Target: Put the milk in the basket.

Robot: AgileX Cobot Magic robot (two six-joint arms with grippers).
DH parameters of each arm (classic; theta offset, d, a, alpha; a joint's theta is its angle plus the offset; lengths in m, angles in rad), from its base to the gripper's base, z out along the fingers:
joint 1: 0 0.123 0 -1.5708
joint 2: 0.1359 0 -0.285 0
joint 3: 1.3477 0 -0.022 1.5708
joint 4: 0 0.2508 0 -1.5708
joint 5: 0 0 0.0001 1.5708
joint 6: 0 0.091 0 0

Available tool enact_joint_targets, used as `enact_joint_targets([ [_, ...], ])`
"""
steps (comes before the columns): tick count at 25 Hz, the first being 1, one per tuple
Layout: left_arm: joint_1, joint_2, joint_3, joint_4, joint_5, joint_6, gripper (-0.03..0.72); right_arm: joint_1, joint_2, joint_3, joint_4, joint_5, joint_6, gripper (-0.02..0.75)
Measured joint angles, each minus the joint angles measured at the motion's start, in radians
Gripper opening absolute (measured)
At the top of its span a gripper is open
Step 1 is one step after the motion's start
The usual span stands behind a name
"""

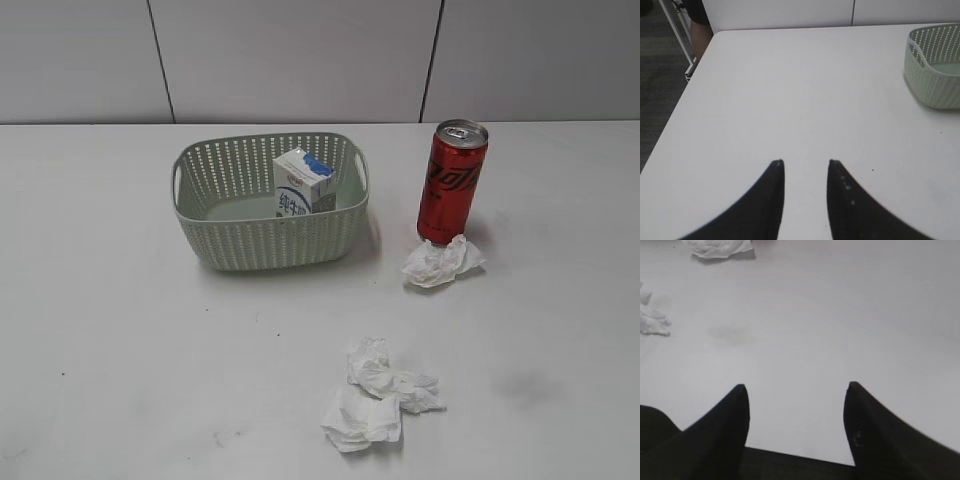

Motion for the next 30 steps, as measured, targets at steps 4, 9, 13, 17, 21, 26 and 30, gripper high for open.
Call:
enact_joint_targets([
  [4, 0.0, 0.0, 0.0, 0.0, 0.0, 0.0, 0.221, -0.117, -0.036, 0.003, 0.0, -0.001, 0.0, 0.451],
  [9, 0.0, 0.0, 0.0, 0.0, 0.0, 0.0, 0.221, -0.248, -0.109, 0.003, 0.0, -0.002, 0.0, 0.449],
  [13, 0.0, 0.0, 0.0, 0.0, 0.0, 0.0, 0.221, -0.287, -0.188, 0.003, 0.0, -0.002, 0.001, 0.449],
  [17, 0.0, 0.0, 0.0, 0.0, 0.0, 0.0, 0.221, -0.29, -0.252, 0.003, 0.0, -0.002, 0.001, 0.449],
  [21, 0.0, 0.0, 0.0, 0.0, 0.0, 0.0, 0.221, -0.29, -0.263, 0.003, 0.001, -0.002, 0.001, 0.449],
  [26, 0.0, 0.0, 0.0, 0.0, 0.0, 0.0, 0.221, -0.29, -0.263, 0.003, 0.001, -0.002, 0.001, 0.449],
  [30, 0.0, 0.0, 0.0, 0.0, 0.0, 0.0, 0.221, -0.29, -0.264, 0.003, 0.001, -0.002, 0.001, 0.449],
])
